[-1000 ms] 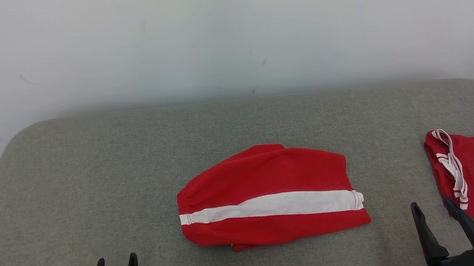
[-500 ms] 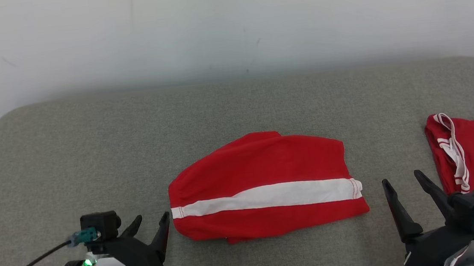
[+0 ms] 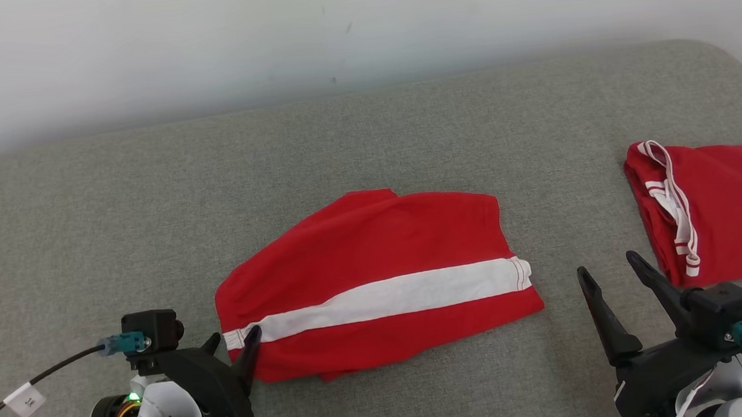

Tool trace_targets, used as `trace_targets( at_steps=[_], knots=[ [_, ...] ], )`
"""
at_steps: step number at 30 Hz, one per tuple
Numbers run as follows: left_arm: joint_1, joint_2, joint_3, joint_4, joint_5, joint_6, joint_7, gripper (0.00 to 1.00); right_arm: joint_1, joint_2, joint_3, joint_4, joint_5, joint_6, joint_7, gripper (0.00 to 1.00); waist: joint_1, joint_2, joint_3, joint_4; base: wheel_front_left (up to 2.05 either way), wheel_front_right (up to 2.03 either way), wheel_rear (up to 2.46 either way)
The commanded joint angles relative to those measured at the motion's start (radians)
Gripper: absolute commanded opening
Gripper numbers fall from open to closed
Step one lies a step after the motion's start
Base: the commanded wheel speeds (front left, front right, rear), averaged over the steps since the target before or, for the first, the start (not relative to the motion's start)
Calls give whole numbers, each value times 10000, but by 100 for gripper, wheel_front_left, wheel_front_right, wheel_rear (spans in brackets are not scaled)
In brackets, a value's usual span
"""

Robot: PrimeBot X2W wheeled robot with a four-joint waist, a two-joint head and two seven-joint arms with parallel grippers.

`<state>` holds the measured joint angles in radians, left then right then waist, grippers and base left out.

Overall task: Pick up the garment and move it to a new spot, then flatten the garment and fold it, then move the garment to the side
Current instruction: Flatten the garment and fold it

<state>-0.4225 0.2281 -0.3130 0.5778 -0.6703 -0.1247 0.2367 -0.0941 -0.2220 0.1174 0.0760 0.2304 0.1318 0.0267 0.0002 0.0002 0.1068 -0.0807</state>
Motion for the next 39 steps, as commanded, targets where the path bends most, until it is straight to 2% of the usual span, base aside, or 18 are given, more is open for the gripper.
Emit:
trace_targets(
  at_steps=[1,2,10,14,19,24,30,39],
  knots=[
    [-68,100,-59,-22,-89,-71,-4,7,-62,-61,-2,57,54,-25,-78,100,-2,-2,11,-60,0,0,0],
    [-17,122,-93,-56,-118,-75,22,0,-52,-69,-10,78,54,-25,-96,100,-2,-2,-5,-53,0,0,0],
    [318,446,-255,-525,-175,-49,-74,0,-293,-228,63,117,58,-25,279,100,-2,-2,6,140,0,0,0],
    [587,679,-295,-1144,82,51,-370,0,-879,-243,76,419,424,-25,1631,100,-2,-2,320,280,0,0,0],
    [948,690,-368,-1896,244,200,-653,0,-1753,-185,87,928,797,-25,3397,100,-2,-2,778,557,0,0,0],
    [994,597,-477,-2206,344,264,-828,0,-2341,24,442,1361,1070,-25,4358,100,-2,-2,1156,786,0,0,0],
    [942,571,-532,-2306,346,300,-895,0,-2651,413,453,1983,1215,-25,4917,100,-2,-2,1294,815,0,0,0],
    [860,612,-590,-2292,312,330,-919,0,-3171,542,1095,2540,1469,-25,4590,100,-2,-2,1305,782,0,0,0]
  ],
)
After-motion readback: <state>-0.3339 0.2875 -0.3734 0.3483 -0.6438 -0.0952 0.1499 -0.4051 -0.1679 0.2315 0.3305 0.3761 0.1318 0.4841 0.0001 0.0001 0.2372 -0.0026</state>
